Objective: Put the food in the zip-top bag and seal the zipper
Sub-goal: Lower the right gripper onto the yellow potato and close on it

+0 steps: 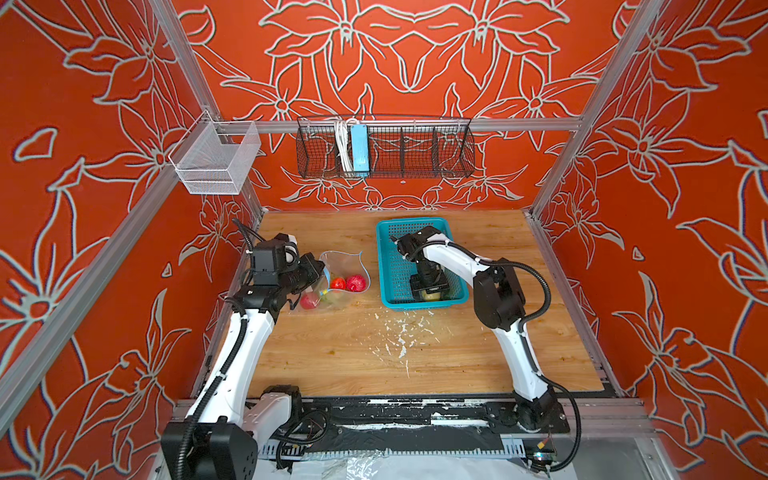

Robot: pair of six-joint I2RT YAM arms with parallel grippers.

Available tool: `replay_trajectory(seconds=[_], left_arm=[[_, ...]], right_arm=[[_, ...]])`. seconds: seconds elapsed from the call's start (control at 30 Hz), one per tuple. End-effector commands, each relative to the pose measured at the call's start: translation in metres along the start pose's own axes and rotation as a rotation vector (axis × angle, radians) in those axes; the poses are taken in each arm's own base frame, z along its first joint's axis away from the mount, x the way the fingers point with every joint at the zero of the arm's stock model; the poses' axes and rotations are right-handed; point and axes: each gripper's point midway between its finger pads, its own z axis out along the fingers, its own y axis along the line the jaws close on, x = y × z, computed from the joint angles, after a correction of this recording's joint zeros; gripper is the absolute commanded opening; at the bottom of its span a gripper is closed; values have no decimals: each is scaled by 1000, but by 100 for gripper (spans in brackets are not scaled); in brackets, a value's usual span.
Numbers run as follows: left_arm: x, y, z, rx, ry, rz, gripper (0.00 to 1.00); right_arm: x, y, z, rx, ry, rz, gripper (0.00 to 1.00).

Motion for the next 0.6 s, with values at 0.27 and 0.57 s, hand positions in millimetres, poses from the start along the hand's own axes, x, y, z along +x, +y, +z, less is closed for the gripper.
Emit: replay_trajectory(seconds=[0.27,0.57], left_arm=[[-8,0,-7,-18,-31,15,0],[-8,-1,-7,-15,-34,15,0]], right_arm=[[-19,8,1,-5,-7,19,75],[-22,-1,-4,37,-45,43,80]])
